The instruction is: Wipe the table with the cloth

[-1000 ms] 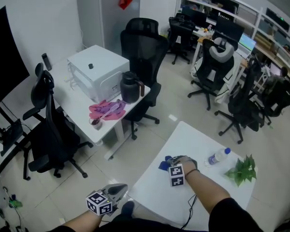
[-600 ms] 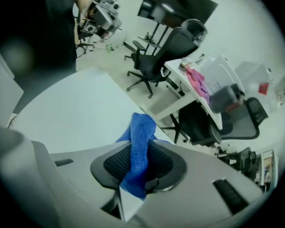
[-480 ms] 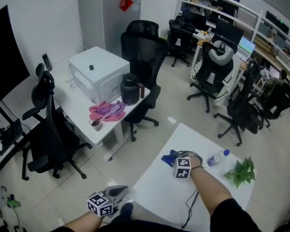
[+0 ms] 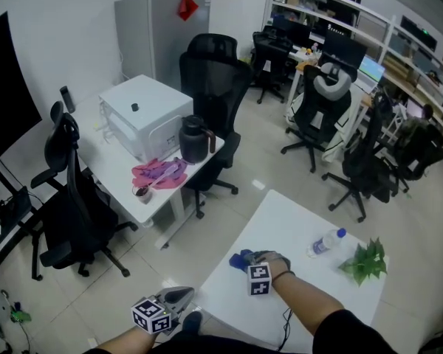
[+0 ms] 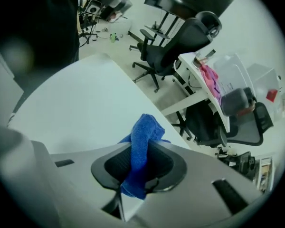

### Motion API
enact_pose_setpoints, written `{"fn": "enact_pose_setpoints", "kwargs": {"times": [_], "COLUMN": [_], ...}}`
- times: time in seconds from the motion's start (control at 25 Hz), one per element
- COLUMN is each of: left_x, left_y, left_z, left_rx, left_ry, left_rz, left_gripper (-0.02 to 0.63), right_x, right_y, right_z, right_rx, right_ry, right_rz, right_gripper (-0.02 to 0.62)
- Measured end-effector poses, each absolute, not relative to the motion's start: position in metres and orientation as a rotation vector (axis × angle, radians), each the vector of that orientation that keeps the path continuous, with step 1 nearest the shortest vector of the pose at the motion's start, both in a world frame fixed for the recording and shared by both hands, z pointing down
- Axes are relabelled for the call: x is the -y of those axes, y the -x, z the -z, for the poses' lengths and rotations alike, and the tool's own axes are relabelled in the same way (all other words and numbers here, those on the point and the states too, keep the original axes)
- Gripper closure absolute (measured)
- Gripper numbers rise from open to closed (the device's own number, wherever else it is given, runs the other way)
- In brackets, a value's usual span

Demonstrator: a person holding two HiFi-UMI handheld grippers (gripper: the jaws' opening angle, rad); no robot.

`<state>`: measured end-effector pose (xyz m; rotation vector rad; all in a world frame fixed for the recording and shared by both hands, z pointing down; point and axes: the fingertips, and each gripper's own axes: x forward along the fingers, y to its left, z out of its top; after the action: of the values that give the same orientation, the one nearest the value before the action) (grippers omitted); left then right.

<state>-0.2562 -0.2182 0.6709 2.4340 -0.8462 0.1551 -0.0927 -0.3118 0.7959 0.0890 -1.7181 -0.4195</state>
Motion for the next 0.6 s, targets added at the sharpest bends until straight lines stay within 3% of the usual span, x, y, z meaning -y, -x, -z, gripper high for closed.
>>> {"fn": "enact_pose_setpoints", "kwargs": {"times": [0.16,0.28,0.6], "left_x": [0.218,0.219,0.191], "left_y": [0.239,0.222,0.109], "left_z": [-0.659,-0.648,-0.626], "left_rx": [0.809,0.782,0.545], "left_ry": [-2.469,-2.5,-2.575], "left_rz": [-0.147,-0.146,-0.187], "left_gripper": [0.611,0.611,0.611], "right_x": [0.268,0.267,0.177], "right_y": [0.115,0.096,-0.107], "right_z": [-0.779,-0.731,-0.657], "right_rx": [1.933,2.133,2.146], "right_ry": [-0.093,-0.382,-1.081], "right_rz": [0.195,0.041,-0.205], "right_gripper": [0.514,0.511,0.509]}}
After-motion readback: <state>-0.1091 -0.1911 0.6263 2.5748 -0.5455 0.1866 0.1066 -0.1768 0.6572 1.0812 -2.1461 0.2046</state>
